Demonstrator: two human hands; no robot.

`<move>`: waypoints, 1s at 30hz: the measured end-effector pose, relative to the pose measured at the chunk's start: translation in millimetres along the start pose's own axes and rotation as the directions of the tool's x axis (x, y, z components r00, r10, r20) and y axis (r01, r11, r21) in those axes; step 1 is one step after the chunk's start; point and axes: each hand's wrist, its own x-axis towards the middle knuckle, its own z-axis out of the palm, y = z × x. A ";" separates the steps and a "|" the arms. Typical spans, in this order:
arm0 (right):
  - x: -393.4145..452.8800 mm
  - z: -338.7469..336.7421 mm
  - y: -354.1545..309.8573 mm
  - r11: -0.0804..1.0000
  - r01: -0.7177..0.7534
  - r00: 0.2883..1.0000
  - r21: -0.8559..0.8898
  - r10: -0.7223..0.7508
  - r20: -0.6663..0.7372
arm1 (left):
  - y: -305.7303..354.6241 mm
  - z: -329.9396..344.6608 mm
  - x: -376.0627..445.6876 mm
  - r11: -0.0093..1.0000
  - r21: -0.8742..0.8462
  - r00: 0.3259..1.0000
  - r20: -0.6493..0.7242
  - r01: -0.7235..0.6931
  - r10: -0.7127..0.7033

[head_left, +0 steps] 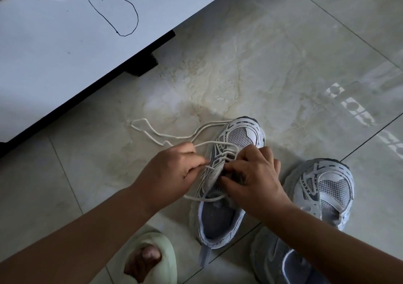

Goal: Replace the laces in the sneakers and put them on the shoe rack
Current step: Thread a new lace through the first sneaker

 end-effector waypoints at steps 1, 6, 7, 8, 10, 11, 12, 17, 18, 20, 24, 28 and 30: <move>0.0 0.1 -0.6 1.000 -0.004 1.000 0.017 0.005 -0.009 | 2.1 0.6 0.0 1.000 0.013 1.000 -0.029 0.003 -0.003; -0.7 1.6 -0.9 0.999 -0.021 1.000 0.037 0.021 -0.019 | 16.1 6.7 2.7 0.982 0.188 0.998 -0.068 0.000 0.013; -0.8 2.1 -0.1 0.999 -0.022 0.999 0.041 0.023 -0.027 | 18.1 7.2 2.6 0.977 0.215 0.997 -0.067 -0.007 0.022; -0.8 2.3 0.3 0.999 -0.025 0.999 0.047 0.026 -0.035 | 19.7 7.6 1.9 0.972 0.233 0.997 -0.065 -0.016 0.032; -0.2 2.5 0.0 0.998 -0.026 0.999 0.050 0.028 -0.044 | 23.4 7.9 -0.7 0.965 0.261 0.998 -0.054 -0.022 0.037; 0.1 2.3 -0.8 0.998 -0.025 0.999 0.051 0.027 -0.046 | 24.7 8.6 -1.9 0.962 0.274 0.998 -0.053 -0.015 0.030; 0.3 2.3 -1.3 0.998 -0.025 0.998 0.056 0.028 -0.049 | 25.3 9.5 -3.0 0.959 0.283 0.998 -0.059 -0.008 0.026; 0.8 1.1 -0.6 0.997 -0.018 1.000 0.075 0.019 -0.021 | 24.5 12.1 2.4 0.969 0.232 0.996 -0.006 -0.081 0.085; 1.1 0.2 -0.4 0.996 -0.020 1.000 0.083 0.021 -0.014 | 24.1 12.7 4.1 0.983 0.174 0.999 0.010 -0.054 0.053; 2.0 -1.9 -0.9 0.993 -0.033 0.999 0.111 0.033 0.001 | 21.8 12.7 4.7 0.993 -0.038 0.993 -0.028 0.110 -0.111; 3.2 -2.0 -1.5 0.985 -0.071 0.997 0.157 0.071 0.006 | 18.6 12.3 3.7 0.934 -0.275 0.963 -0.082 0.226 -0.257; 2.1 -0.7 -1.0 0.961 -0.112 0.993 0.251 0.119 -0.011 | 28.8 17.5 -7.9 0.985 -0.136 0.994 -0.022 0.107 -0.111; 0.4 -1.9 -2.0 0.956 -0.105 0.994 0.273 0.112 -0.009 | 32.9 21.5 -11.7 0.991 -0.065 0.992 -0.038 0.115 -0.118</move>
